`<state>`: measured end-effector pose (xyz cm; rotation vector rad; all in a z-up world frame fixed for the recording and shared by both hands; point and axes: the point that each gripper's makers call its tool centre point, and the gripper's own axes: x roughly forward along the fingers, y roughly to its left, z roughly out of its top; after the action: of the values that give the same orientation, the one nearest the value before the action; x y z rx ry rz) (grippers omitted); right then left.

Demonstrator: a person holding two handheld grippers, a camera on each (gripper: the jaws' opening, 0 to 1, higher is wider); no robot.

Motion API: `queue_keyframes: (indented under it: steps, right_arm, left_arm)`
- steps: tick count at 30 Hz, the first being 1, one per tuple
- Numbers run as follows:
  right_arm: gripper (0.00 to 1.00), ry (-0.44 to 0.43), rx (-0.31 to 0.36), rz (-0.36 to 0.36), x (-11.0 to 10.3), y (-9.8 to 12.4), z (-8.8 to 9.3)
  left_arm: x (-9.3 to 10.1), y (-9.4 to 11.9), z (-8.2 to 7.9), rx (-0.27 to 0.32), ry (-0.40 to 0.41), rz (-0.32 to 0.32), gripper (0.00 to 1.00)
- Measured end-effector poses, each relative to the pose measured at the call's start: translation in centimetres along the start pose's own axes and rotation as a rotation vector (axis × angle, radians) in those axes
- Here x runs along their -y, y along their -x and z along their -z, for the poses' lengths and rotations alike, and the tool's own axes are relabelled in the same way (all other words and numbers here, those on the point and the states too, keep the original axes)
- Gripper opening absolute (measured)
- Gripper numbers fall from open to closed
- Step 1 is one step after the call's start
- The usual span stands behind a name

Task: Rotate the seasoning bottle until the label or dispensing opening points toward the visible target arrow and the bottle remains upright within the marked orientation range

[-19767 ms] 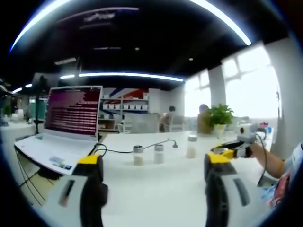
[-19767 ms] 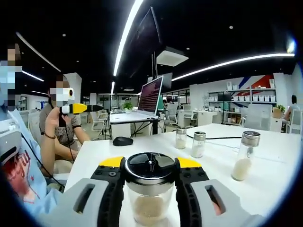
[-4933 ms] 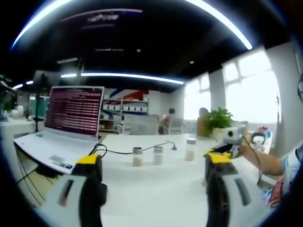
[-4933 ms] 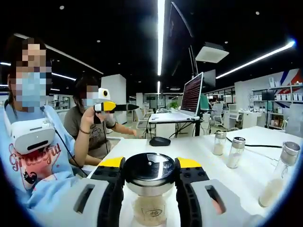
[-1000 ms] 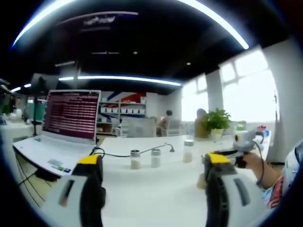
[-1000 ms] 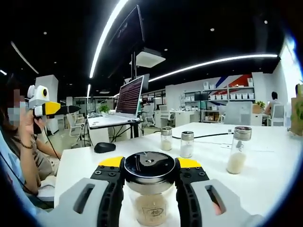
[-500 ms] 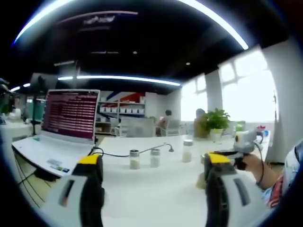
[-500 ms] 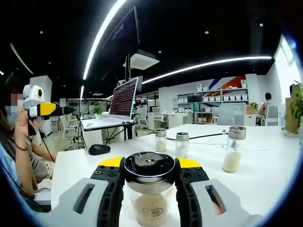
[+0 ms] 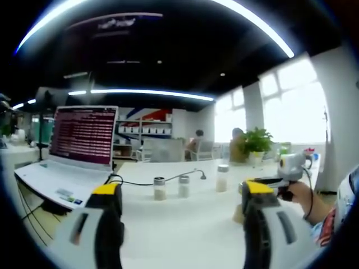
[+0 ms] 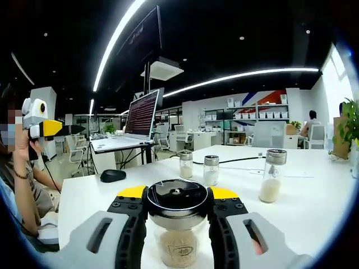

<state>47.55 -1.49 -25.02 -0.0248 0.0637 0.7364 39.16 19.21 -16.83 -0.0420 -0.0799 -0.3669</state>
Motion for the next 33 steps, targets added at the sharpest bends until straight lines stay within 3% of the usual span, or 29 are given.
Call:
queue_keyframes:
  steps: [2, 5, 14, 18, 25, 33]
  right_arm:
    - [0.46, 0.001, -0.012, 0.008, 0.1, 0.1, 0.2]
    - [0.63, -0.010, 0.025, 0.028, 0.5, 0.5, -0.2]
    - [0.66, -0.003, 0.017, 0.022, 0.4, 1.4, -1.0]
    - [0.69, -0.001, -0.030, 0.010, 0.9, 1.3, -0.9]
    - [0.71, 0.029, -0.039, -0.098, 0.7, 1.9, -1.7]
    - [0.74, 0.024, -0.038, -0.321, -1.5, 1.3, -1.9]
  left_arm:
    - [0.0, 0.0, 0.0, -0.001, 0.000, 0.003, 0.94]
    - [0.1, -0.1, 0.1, -0.002, 0.002, 0.003, 0.94]
    - [0.0, -0.1, 0.1, -0.004, 0.003, 0.001, 0.94]
    - [0.2, -0.1, 0.0, -0.001, 0.006, 0.010, 0.94]
    - [-0.1, -0.2, 0.1, -0.005, 0.007, -0.004, 0.94]
    - [0.1, 0.0, -0.2, 0.008, 0.016, 0.008, 0.94]
